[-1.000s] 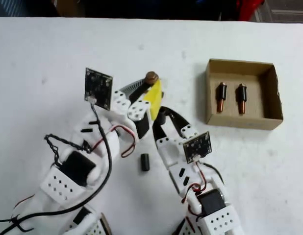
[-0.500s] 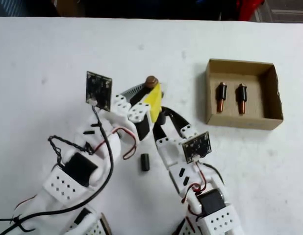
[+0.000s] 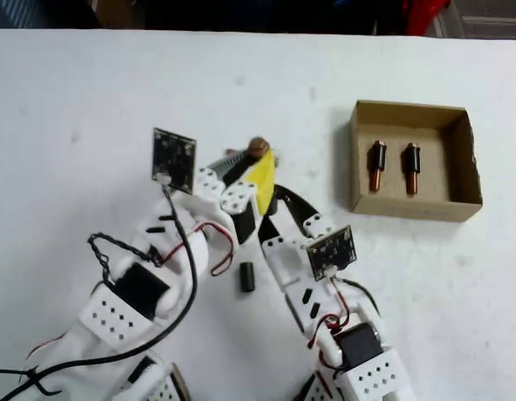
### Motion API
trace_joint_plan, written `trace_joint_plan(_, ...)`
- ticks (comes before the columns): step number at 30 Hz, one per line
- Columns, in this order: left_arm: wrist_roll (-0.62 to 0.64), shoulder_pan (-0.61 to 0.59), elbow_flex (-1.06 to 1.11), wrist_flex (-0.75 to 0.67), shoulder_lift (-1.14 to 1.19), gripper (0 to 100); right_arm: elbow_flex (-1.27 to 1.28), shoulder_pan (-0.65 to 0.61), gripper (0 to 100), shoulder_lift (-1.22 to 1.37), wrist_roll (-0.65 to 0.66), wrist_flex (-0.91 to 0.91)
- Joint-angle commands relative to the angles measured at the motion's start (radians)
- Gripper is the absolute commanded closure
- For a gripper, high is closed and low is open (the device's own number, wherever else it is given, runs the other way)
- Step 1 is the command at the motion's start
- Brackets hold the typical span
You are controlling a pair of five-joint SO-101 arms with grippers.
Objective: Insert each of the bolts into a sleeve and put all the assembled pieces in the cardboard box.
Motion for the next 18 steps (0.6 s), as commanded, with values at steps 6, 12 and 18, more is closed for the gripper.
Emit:
trace_joint_plan(6, 0.008, 0.013, 0.106, -0.048, -0.03, 98, 0.005, -0.002, 98.3, -0.01, 0.014, -0.008)
trace_joint_plan(12, 0.008, 0.05, 0.144, -0.048, -0.064, 98, 0.006, -0.001, 98.3, -0.01, 0.014, -0.001)
trace_joint_plan(18, 0.008, 0.045, 0.178, -0.048, -0.125, 94, 0.006, -0.001, 98.3, -0.01, 0.014, -0.001)
